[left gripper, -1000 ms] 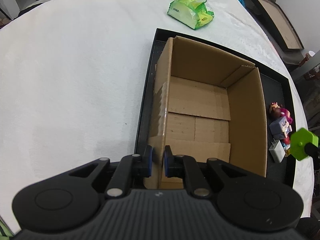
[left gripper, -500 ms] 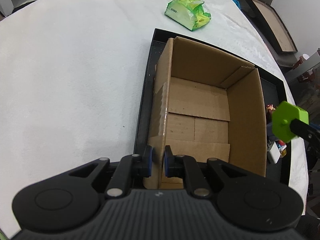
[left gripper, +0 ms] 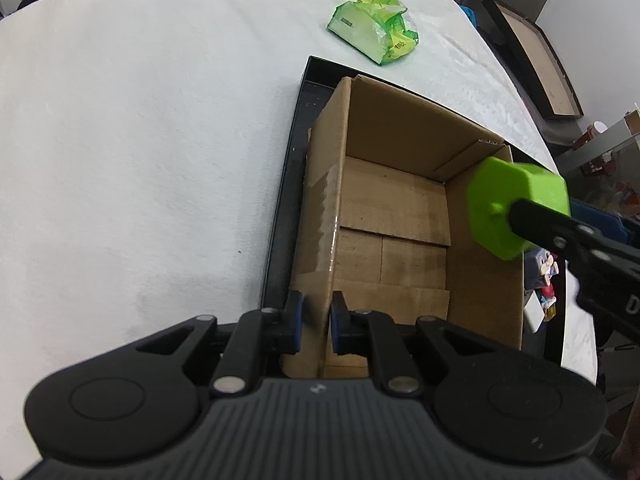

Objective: Organize rigid objects
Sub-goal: 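Carry the green charger over the cardboard box and release it inside, then move the right tool back to the tray and grasp the white plug charger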

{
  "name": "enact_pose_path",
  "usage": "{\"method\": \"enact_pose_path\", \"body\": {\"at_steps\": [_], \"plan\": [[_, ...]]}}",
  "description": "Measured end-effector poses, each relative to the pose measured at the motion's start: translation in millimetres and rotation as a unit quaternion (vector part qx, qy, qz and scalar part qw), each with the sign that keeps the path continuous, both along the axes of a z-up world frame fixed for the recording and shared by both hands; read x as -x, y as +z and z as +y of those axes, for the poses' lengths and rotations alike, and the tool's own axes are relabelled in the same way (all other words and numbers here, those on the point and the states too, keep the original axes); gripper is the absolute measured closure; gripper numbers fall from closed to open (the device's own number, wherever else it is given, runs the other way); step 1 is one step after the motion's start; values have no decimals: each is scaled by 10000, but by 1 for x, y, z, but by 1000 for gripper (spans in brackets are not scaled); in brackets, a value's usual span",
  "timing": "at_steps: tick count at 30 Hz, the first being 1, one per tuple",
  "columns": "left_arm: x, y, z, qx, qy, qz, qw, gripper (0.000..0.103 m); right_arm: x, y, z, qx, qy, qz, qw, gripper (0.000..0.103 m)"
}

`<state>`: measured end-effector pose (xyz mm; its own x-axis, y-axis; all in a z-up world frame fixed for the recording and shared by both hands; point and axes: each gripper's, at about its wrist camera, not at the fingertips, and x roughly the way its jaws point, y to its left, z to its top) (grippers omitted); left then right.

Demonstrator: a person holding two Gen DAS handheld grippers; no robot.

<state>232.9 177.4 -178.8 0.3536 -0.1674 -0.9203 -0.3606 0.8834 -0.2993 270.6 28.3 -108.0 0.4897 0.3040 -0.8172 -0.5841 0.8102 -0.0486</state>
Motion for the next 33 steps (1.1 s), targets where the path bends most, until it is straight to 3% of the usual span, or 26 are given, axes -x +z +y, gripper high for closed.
{"method": "enact_pose_path", "body": {"at_steps": [9, 13, 20, 33], "plan": [[3, 1, 2, 107, 92, -37, 9999, 90, -8, -2, 33, -56, 315, -184, 9993, 53], [2, 1, 2, 85, 96, -22, 9999, 90, -5, 3, 33, -172, 317, -428, 9984, 31], [1, 2, 1, 88, 60, -24, 9999, 90, -1, 2, -3, -266, -112, -360, 9989, 30], [1, 9, -19, -495, -51, -24, 9988, 87, 12, -6, -71, -507, -810, -286, 9950, 29]]}}
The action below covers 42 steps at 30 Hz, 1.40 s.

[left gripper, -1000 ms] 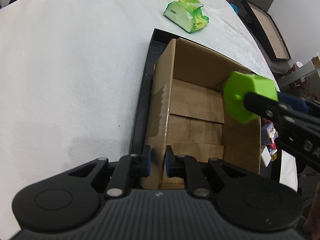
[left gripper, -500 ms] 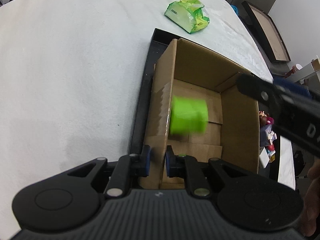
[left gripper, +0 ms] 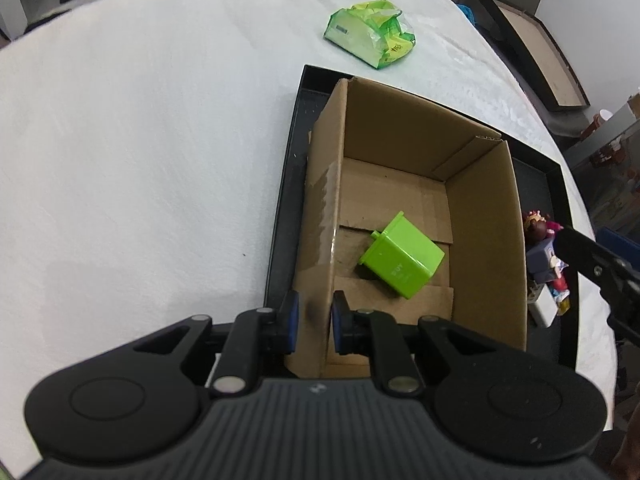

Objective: Organize rigid objects
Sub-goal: 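Move the right tool back to the tray and grasp the white plug charger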

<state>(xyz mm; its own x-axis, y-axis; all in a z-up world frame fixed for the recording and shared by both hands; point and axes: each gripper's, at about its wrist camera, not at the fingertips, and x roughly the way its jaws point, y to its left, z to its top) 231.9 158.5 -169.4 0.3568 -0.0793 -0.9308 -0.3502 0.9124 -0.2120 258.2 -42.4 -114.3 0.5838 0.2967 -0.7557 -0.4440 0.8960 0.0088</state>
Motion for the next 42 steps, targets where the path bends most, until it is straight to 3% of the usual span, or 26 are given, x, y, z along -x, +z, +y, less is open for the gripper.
{"method": "enact_pose_path", "body": {"at_steps": [19, 27, 42], "plan": [[2, 13, -27, -1047, -213, -186, 9941, 49, 8, -32, -74, -397, -891, 316, 9947, 29], [0, 19, -48, -1599, -422, -306, 9858, 48, 10, -57, -111, -561, -1270, 505, 9890, 29], [-11, 14, -64, -1781, -615, -90, 9821, 47, 2, -99, -168, -796, -1694, 552, 9808, 31]]}}
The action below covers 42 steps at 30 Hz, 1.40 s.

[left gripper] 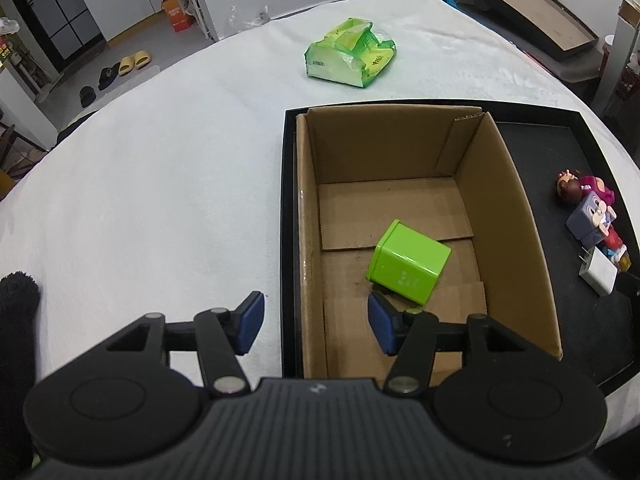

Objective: Organize rigid objects
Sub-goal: 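Move the right tool back to the tray and grasp the white plug charger, then carry the white charger into the box and open the right tool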

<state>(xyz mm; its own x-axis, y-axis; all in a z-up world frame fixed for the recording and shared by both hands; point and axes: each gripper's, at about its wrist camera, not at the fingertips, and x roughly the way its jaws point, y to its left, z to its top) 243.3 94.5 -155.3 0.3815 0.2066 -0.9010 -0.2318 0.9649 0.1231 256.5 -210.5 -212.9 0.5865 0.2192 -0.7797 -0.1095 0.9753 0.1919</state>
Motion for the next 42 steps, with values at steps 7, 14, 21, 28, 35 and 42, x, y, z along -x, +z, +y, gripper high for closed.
{"method": "enact_pose_path", "body": {"at_steps": [7, 14, 21, 28, 35, 42], "plan": [[-6, -1, -8, -119, -51, 87, 9999, 47, -3, -16, -2, -123, 96, 166, 9997, 32], [-10, -5, -12, -192, -107, 170, 9996, 47, -18, -28, 8, -137, 113, 294, 9994, 31], [-15, -9, -10, -104, -21, 295, 9995, 47, -33, -36, 18, -40, -3, 411, 9991, 31], [-18, -12, -10, -131, -1, 408, 9991, 47, -36, -33, 23, 42, 64, 437, 9990, 49], [-15, -11, -8, -58, 5, 368, 9993, 47, -21, -21, 25, 95, 205, 327, 9992, 50], [-11, -6, -5, 12, 36, 265, 9996, 47, -15, 5, 30, -171, 188, 231, 9994, 50]]}}
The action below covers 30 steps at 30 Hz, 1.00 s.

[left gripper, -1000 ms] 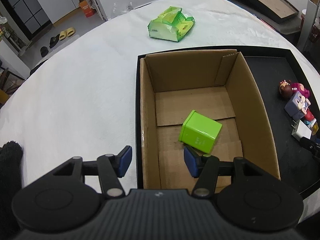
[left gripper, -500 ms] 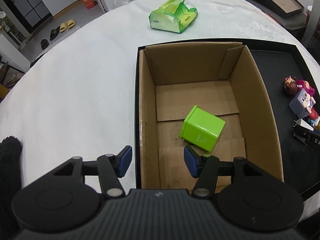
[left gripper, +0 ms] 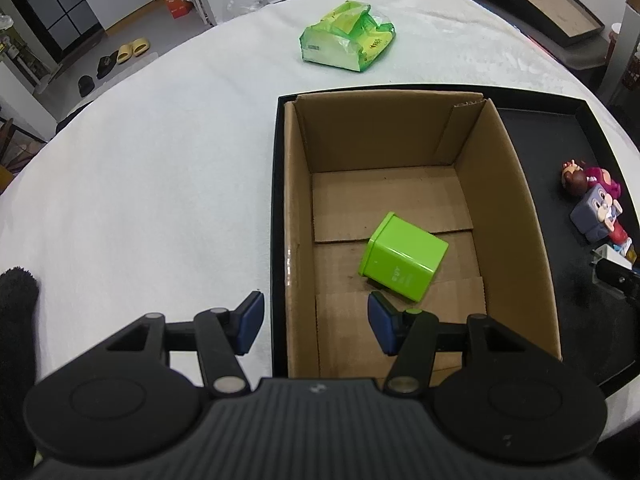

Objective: Organize rigid objects
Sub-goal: 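Carry the white charger into the box and open the right tool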

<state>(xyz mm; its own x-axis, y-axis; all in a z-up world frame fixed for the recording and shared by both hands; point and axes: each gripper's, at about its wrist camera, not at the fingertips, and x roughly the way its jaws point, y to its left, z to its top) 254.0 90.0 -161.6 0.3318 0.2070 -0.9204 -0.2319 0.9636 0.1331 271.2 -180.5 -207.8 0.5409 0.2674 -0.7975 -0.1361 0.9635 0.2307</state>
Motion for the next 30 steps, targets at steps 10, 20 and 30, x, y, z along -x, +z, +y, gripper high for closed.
{"method": "enact_pose_path", "body": {"at_steps": [10, 20, 30], "plan": [[5, 2, 12, 164, 195, -64, 9997, 47, 5, 42, 23, 83, 248, -411, 9988, 50], [9, 0, 27, 510, 374, -109, 9979, 48, 7, 65, 50, 240, 465, -678, 9963, 50], [12, -4, 40, 765, 460, -148, 9959, 51, 11, 78, 94, 343, 873, -806, 9923, 50]]}}
